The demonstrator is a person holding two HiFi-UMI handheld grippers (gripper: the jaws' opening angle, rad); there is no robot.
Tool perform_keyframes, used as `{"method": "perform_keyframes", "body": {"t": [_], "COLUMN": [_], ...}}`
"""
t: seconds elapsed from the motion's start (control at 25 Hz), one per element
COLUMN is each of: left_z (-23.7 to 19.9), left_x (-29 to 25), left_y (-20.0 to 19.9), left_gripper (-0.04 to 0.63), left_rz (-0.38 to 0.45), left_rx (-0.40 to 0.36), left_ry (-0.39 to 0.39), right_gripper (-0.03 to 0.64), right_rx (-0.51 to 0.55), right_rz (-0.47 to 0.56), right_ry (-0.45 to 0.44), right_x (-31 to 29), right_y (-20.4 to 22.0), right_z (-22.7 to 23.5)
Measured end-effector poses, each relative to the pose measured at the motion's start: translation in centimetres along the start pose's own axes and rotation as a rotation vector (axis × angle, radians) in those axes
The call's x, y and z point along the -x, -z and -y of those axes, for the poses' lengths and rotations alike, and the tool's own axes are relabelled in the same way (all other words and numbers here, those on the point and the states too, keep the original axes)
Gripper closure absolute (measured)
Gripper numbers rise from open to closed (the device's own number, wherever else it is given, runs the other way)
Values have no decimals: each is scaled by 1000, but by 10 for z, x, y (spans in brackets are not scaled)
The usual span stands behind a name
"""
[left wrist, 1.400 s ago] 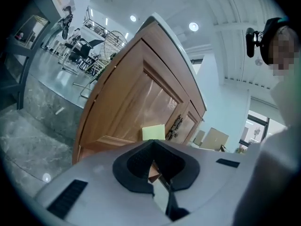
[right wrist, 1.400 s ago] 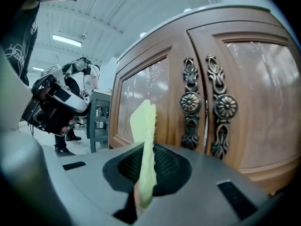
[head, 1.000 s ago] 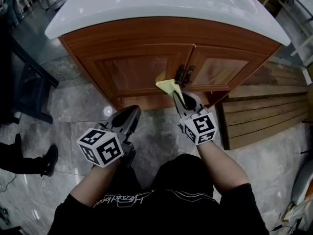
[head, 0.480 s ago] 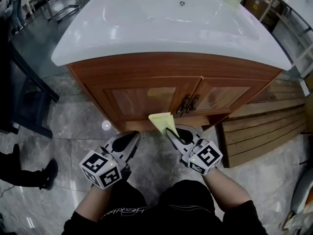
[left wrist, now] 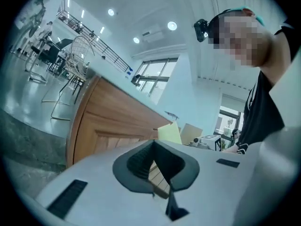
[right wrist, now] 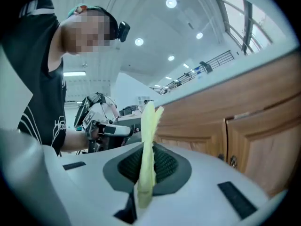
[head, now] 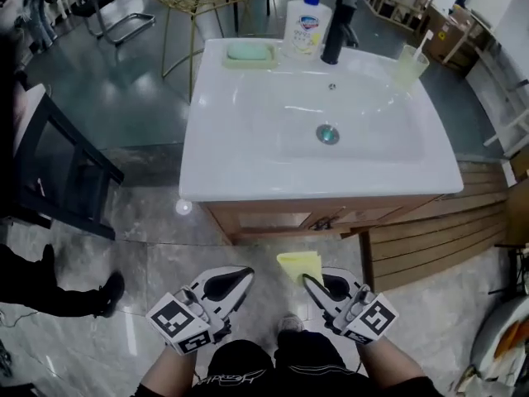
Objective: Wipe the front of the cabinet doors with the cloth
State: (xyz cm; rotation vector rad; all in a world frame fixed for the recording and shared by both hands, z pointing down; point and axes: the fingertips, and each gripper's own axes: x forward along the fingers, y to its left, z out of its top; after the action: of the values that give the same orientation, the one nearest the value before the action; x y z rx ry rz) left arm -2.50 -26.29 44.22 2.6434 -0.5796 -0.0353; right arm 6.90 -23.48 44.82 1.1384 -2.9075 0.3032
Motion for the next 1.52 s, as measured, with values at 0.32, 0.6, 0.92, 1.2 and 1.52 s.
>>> {"method": "perform_keyframes", "body": {"t": [0.32,0.6,0.92,1.2,1.52], "left_z": [124,219,317,425,563], "left_x": [76,160,212,230,238], "left_y": [-148,-218,-259,-224,-182], "left_gripper": [591,591,591,591,591], "left_rz": [73,41,77,89,104], "left_rx": [25,25,-82,-70,-104], "left_ry": [116,160,146,119,98], "right_gripper": [577,577,577,577,577], "right_rx": [-44,-68,19,-29,-69], "right_rz": [84,81,32,77,122], "right_ry": [49,112,82,30,9], "right_x": [42,91,118,203,334], "right_y": [-181,-272,-335,-323,-317], "right_z": [-100,-198,-299,-365,-438]}}
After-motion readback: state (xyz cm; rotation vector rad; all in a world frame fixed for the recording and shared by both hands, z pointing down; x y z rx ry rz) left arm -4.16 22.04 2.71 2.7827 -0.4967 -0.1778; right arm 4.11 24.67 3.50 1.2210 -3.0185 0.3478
